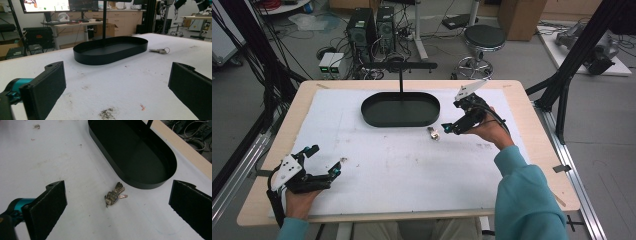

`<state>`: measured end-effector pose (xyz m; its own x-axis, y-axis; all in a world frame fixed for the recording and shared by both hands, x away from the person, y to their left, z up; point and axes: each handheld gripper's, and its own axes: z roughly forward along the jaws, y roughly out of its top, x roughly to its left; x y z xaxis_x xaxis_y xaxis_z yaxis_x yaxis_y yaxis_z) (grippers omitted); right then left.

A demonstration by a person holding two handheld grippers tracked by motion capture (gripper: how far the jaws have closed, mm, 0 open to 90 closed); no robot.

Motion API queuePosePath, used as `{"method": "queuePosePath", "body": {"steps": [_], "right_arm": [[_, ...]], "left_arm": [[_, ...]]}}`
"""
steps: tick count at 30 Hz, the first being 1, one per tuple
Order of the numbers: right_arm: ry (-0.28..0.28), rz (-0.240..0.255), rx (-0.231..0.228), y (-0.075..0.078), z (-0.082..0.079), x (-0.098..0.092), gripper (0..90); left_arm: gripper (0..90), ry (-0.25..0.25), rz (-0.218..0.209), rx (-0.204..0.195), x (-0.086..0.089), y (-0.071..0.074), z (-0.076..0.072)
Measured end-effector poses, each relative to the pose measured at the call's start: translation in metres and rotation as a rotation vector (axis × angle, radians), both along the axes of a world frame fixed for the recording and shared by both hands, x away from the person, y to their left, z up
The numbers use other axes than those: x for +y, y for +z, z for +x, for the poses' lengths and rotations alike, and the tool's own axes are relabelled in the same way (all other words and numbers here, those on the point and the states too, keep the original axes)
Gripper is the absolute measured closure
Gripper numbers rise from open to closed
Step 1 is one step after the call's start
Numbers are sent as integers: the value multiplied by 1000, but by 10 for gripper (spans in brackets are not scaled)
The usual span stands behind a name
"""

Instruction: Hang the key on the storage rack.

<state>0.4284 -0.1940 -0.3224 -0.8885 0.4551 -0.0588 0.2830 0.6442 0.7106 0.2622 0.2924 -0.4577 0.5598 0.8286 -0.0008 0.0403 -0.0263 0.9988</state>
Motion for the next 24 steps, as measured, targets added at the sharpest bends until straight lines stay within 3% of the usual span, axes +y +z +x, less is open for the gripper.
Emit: {"method": "queuePosePath", "body": {"steps": [6, 17, 24], "right_arm": [[12, -86, 34, -12, 8, 11, 7], [31, -167, 88, -35, 22, 27, 6], [56, -211, 92, -45, 26, 35, 6]], "left_arm": [[17, 0, -4, 5, 0, 0, 0], [17, 0, -4, 5, 0, 0, 0], [17, 2, 2, 2, 0, 0, 0]]}}
